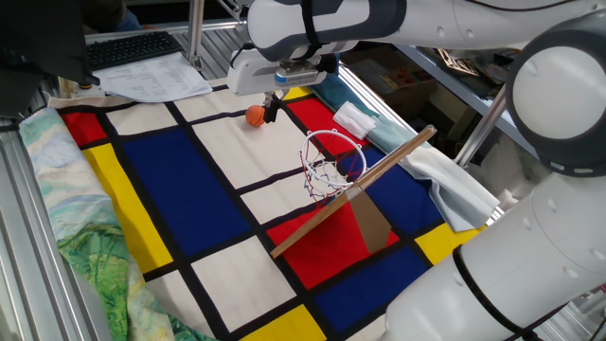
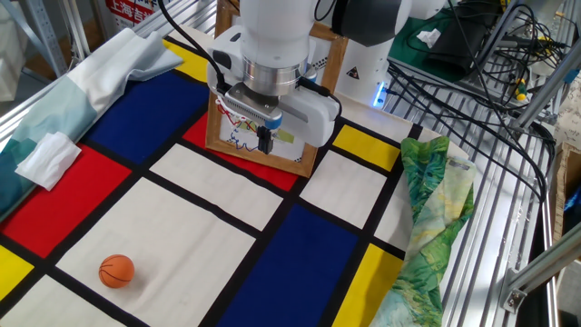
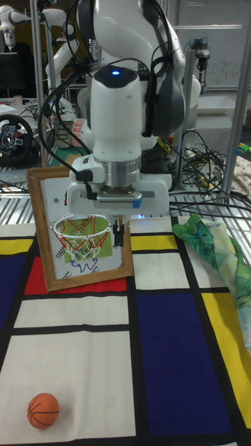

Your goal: Grab a basketball, release it and shoot it into the basket

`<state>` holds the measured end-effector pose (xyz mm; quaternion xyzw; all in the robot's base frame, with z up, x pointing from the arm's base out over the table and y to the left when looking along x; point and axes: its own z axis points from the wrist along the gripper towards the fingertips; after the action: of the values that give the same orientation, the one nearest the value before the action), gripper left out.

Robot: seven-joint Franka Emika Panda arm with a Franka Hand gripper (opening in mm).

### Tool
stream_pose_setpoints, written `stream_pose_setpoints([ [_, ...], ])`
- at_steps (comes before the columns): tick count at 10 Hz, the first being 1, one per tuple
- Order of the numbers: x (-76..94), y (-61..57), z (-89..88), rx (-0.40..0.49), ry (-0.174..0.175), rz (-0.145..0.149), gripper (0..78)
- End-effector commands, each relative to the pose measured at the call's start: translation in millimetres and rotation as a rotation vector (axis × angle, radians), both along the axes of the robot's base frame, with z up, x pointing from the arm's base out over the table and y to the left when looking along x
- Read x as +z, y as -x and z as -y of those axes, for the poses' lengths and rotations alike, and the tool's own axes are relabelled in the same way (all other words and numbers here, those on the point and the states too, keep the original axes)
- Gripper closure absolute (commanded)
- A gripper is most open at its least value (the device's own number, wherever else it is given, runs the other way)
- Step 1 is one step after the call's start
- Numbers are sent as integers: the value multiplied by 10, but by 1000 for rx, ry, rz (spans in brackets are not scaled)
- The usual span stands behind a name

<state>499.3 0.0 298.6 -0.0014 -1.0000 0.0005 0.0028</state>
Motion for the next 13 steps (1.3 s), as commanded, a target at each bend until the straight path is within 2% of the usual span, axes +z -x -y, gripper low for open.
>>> stream_pose_setpoints([
  [1, 1, 0, 0, -90, 31, -40, 776],
  [7, 5, -26, 2, -115, 29, -54, 776],
  [10, 6, -244, 52, -142, 24, -57, 776],
  [13, 7, -465, 180, -131, 24, -52, 776],
])
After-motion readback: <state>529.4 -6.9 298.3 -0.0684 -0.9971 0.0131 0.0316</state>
